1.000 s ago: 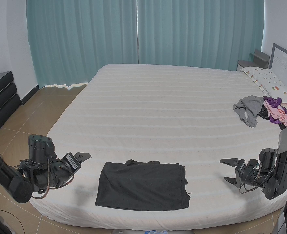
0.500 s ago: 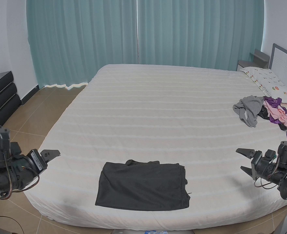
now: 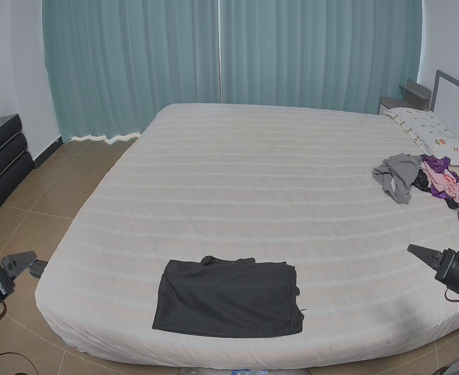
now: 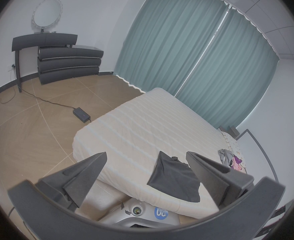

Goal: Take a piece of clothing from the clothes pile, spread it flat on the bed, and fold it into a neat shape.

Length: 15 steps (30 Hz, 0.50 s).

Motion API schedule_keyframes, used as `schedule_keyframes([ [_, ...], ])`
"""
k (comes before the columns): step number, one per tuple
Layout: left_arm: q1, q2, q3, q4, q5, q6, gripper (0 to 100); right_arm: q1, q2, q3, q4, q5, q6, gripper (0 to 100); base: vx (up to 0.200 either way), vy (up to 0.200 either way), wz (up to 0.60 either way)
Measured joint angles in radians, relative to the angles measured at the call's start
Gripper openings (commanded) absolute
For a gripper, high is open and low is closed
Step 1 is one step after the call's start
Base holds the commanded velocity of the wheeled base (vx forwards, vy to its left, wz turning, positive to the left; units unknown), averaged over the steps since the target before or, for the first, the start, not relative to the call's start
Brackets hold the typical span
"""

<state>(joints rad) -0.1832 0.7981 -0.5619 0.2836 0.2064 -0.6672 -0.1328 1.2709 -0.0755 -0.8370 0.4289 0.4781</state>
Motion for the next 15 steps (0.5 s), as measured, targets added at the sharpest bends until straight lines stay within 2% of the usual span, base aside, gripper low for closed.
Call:
schedule_keyframes([
  [15,0.026,-0.204,-0.003,0.137,0.114,0.038,100,0.245,-0.676,-0.183,0.963,-0.009,-0.245,100,0.0,0.0,0.0],
])
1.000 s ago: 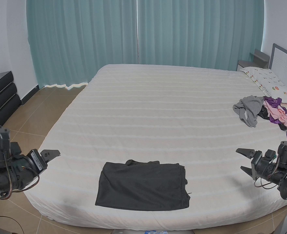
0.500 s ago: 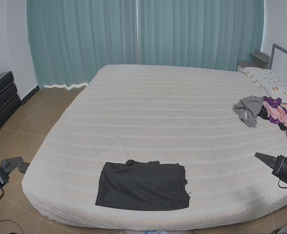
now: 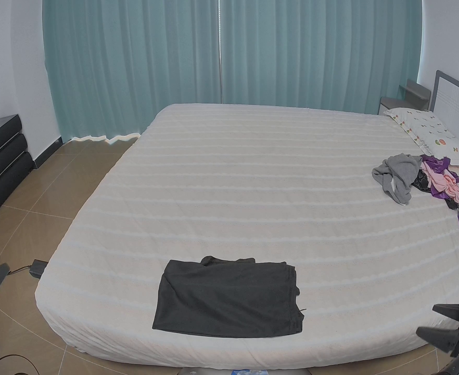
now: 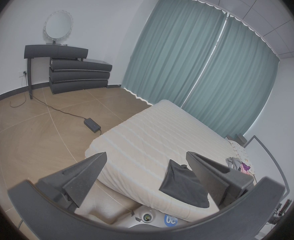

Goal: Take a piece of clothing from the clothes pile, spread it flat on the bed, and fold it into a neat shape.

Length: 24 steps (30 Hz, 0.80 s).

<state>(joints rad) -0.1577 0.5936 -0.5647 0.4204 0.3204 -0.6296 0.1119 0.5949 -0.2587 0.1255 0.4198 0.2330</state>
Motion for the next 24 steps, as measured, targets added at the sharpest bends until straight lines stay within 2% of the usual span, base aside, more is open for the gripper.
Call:
schedule_keyframes([
  [4,0.013,-0.057,0.022,0.014,0.029,0.035,100,0.027,-0.195,-0.031,0.215,-0.045,-0.066,100,0.0,0.0,0.0],
  [8,0.026,-0.151,0.061,0.018,0.05,0.149,100,0.04,-0.346,-0.058,0.313,-0.116,-0.121,100,0.0,0.0,0.0],
  [10,0.037,-0.211,0.086,0.021,0.058,0.2,100,0.044,-0.396,-0.066,0.316,-0.175,-0.141,100,0.0,0.0,0.0],
  [12,0.059,-0.277,0.112,0.032,0.065,0.24,100,0.047,-0.432,-0.071,0.308,-0.269,-0.155,100,0.0,0.0,0.0],
  [16,0.136,-0.385,0.145,0.049,0.071,0.317,100,0.051,-0.471,-0.081,0.296,-0.419,-0.179,100,0.0,0.0,0.0],
  [20,0.176,-0.462,0.161,0.054,0.07,0.409,100,0.05,-0.488,-0.099,0.295,-0.486,-0.195,100,0.0,0.0,0.0],
  [24,0.176,-0.522,0.177,0.056,0.068,0.536,100,0.035,-0.494,-0.121,0.301,-0.512,-0.21,100,0.0,0.0,0.0],
])
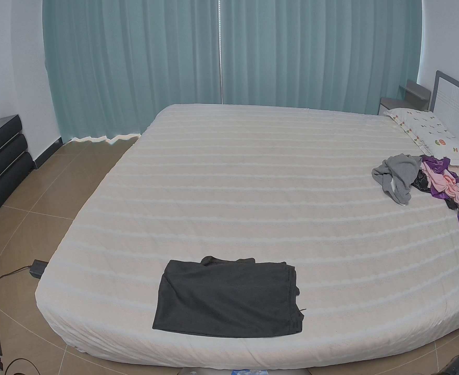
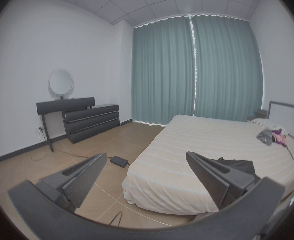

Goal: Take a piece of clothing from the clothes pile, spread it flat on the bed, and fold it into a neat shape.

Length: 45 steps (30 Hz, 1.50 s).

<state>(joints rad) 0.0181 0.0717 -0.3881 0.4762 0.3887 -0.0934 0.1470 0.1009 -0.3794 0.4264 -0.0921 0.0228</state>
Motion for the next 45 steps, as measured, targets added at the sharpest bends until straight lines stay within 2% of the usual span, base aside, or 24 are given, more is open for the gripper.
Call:
schedule_keyframes([
  [5,-0.01,-0.039,0.052,0.0,-0.04,0.038,100,-0.014,-0.004,0.008,-0.029,-0.02,-0.014,100,0.0,0.0,0.0],
  [10,-0.014,-0.054,0.126,-0.008,-0.083,0.039,100,-0.019,-0.007,0.057,-0.17,-0.034,-0.024,100,0.0,0.0,0.0],
  [13,-0.015,-0.057,0.145,-0.014,-0.099,0.046,100,-0.021,-0.007,0.096,-0.251,-0.105,-0.035,100,0.0,0.0,0.0],
  [16,-0.016,-0.059,0.153,-0.017,-0.13,0.055,100,-0.021,-0.007,0.138,-0.269,-0.247,-0.046,100,0.0,0.0,0.0],
  [20,-0.017,-0.061,0.157,-0.021,-0.168,0.073,100,-0.023,-0.006,0.192,-0.268,-0.374,-0.07,100,0.0,0.0,0.0],
  [22,-0.017,-0.061,0.159,-0.024,-0.175,0.077,100,-0.03,-0.004,0.216,-0.25,-0.4,-0.081,100,0.0,0.0,0.0],
  [27,-0.017,-0.061,0.162,-0.028,-0.195,0.083,100,-0.09,-0.011,0.248,-0.224,-0.416,-0.096,100,0.0,0.0,0.0],
  [30,-0.017,-0.061,0.164,-0.039,-0.256,0.091,100,-0.116,-0.029,0.254,-0.223,-0.415,-0.098,100,0.0,0.0,0.0],
  [32,-0.017,-0.061,0.166,-0.048,-0.326,0.1,100,-0.127,-0.043,0.258,-0.228,-0.396,-0.096,100,0.0,0.0,0.0],
  [34,-0.017,-0.061,0.168,-0.053,-0.377,0.111,100,-0.134,-0.057,0.266,-0.243,-0.346,-0.089,100,0.0,0.0,0.0],
  [36,-0.017,-0.061,0.171,-0.057,-0.403,0.119,100,-0.139,-0.066,0.277,-0.276,-0.263,-0.072,100,0.0,0.0,0.0],
  [39,-0.017,-0.061,0.174,-0.062,-0.426,0.132,100,-0.142,-0.076,0.302,-0.359,-0.078,-0.059,100,0.0,0.0,0.0],
  [41,-0.017,-0.061,0.176,-0.066,-0.437,0.143,100,-0.144,-0.079,0.319,-0.406,0.023,-0.067,100,0.0,0.0,0.0],
  [43,-0.017,-0.061,0.179,-0.073,-0.44,0.154,100,-0.145,-0.082,0.335,-0.43,0.093,-0.077,100,0.0,0.0,0.0],
  [45,-0.017,-0.061,0.187,-0.105,-0.434,0.173,100,-0.146,-0.084,0.346,-0.442,0.131,-0.087,100,0.0,0.0,0.0],
])
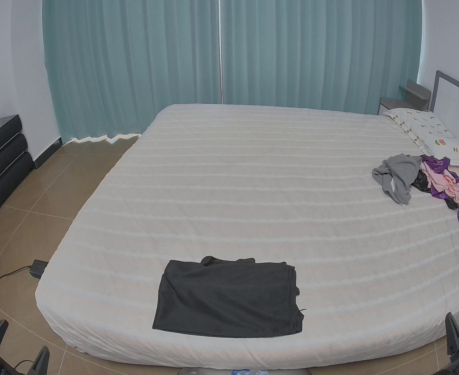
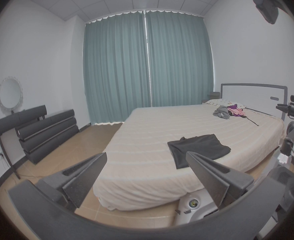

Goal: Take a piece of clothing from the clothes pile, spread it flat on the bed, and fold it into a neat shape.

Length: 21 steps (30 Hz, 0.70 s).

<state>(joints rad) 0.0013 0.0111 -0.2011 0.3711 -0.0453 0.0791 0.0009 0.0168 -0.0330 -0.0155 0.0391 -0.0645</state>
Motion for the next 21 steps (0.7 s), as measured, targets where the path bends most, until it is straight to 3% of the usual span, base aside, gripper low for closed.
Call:
schedule_keyframes([
  [10,0.0,0.001,0.123,-0.427,-0.051,0.019,100,-0.001,-0.003,0.015,-0.013,-0.002,-0.028,100,0.0,0.0,0.0],
  [16,0.0,0.001,0.169,-0.393,-0.029,-0.056,100,-0.001,-0.003,0.015,-0.026,0.038,0.031,100,0.0,0.0,0.0],
  [21,0.0,0.002,0.181,-0.367,-0.016,-0.079,100,-0.003,-0.003,0.016,0.02,-0.01,0.008,100,0.0,0.0,0.0],
])
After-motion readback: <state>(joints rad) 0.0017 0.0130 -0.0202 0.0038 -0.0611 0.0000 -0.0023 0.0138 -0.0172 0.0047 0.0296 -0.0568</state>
